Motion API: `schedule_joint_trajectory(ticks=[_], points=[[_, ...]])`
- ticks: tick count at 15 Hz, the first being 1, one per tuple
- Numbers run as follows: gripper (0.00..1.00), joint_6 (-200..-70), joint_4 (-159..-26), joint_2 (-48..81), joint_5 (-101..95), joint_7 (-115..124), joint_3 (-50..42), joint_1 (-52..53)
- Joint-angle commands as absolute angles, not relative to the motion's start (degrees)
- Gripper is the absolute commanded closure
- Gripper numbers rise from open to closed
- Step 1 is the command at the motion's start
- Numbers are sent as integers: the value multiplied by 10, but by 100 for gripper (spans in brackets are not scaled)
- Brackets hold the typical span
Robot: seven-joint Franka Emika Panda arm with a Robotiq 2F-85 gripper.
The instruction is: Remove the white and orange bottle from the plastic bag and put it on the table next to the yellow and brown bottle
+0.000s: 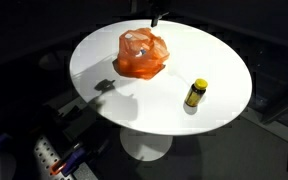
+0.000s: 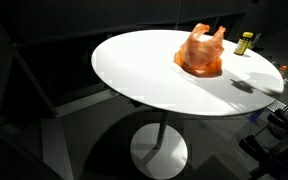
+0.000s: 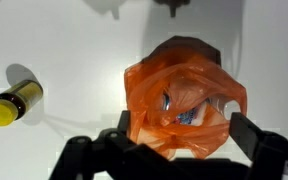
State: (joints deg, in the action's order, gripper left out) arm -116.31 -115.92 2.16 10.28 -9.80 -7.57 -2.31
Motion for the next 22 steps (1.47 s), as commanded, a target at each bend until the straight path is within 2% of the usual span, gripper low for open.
schedule_joint_trajectory(ticks=[1,10,22], points=[[0,-1162,-1158,22,102,-98,-65,-34],[0,-1340,-1135,95,129,-119,-60,-52],[0,-1327,-1073,226,197,-179,1,-85]])
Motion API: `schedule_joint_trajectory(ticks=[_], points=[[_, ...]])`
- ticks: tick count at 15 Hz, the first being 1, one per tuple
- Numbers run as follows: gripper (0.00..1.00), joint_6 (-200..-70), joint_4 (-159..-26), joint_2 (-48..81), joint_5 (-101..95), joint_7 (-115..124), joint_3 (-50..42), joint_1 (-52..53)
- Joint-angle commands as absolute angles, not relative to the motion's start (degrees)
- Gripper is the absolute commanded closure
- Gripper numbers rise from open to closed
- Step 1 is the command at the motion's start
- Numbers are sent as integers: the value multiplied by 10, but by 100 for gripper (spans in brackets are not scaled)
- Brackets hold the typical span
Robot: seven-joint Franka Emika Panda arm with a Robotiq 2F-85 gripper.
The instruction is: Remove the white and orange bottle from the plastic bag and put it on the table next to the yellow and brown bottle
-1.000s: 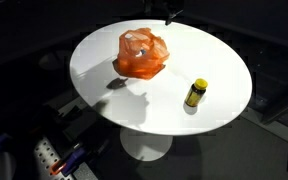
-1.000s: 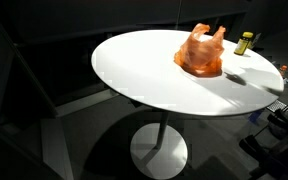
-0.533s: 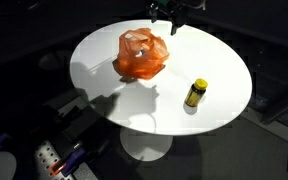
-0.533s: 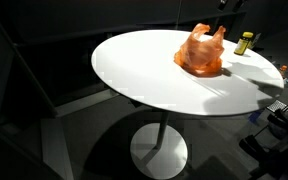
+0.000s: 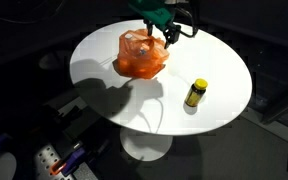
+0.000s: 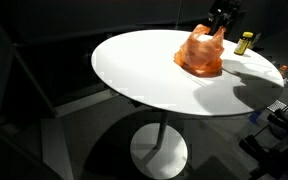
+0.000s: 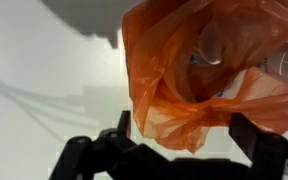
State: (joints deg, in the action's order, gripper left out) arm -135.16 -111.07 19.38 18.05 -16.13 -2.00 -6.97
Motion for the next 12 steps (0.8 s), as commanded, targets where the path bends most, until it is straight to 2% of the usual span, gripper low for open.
schedule_joint_trajectory(ticks=[1,12], points=[[0,-1326,-1070,231,199,-179,7,-86],[0,-1299,-1116,203,192,-159,37,-75]])
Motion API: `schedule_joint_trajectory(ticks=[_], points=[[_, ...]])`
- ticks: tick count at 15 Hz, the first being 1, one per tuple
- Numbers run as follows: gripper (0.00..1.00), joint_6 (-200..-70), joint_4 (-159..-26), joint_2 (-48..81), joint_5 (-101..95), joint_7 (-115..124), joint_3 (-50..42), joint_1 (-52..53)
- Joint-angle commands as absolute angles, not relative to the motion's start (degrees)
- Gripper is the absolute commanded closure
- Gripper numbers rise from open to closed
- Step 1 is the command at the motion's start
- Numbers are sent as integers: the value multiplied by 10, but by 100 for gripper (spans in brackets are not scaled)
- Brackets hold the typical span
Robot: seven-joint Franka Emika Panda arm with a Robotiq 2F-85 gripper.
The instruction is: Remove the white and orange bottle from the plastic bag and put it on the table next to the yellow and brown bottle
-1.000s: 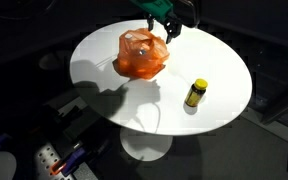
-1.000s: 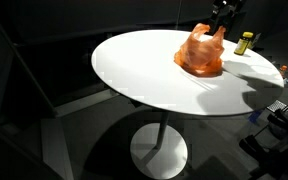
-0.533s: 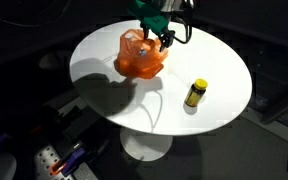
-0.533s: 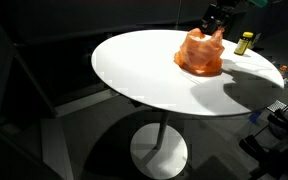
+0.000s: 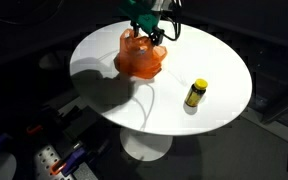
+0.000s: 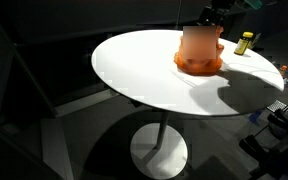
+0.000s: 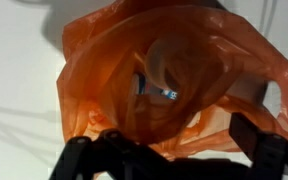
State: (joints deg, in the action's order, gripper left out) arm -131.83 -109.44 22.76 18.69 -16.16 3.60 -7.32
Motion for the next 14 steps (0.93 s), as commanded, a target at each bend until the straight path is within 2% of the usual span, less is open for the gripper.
schedule_joint_trajectory(ticks=[1,4,10,14], points=[[0,-1297,-1123,198,194,-161,37,-75],[0,-1331,-1157,174,206,-183,41,-76],[0,-1500,-1238,118,189,-171,37,-62],[0,-1541,-1276,92,202,-177,42,-62]])
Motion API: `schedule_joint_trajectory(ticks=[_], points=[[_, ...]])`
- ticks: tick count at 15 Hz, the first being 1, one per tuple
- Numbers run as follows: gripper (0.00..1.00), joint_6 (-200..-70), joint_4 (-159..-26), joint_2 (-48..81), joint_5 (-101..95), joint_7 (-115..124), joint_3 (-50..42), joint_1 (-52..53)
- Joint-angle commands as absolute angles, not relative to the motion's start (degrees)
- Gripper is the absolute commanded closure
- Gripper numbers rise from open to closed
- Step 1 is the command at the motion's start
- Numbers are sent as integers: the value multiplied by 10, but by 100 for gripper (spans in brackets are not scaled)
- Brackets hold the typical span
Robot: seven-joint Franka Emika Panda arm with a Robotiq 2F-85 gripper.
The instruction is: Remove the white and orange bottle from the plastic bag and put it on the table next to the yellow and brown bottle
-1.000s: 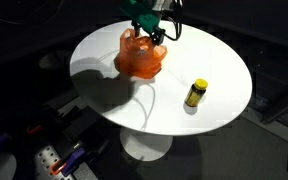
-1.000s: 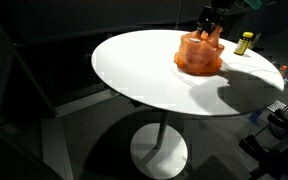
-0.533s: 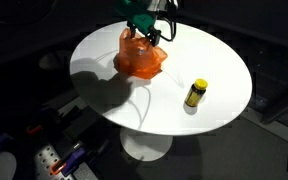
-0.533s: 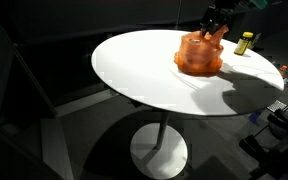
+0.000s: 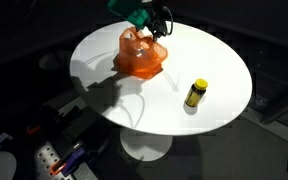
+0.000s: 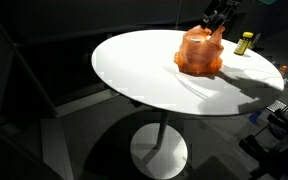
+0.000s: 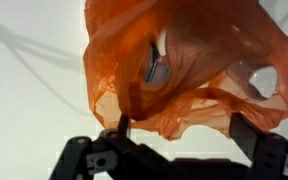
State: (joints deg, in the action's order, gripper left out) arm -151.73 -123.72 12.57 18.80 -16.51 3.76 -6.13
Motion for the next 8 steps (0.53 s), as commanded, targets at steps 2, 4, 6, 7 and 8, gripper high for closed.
schedule_joint_trajectory(ticks=[2,4,6,7,8], points=[[0,-1545,-1291,80,209,-184,44,-62],[0,-1528,-1299,71,218,-190,45,-64],[0,-1511,-1304,67,233,-196,45,-64],[0,-1502,-1304,68,233,-191,40,-63],[0,-1491,-1303,72,232,-188,37,-62]])
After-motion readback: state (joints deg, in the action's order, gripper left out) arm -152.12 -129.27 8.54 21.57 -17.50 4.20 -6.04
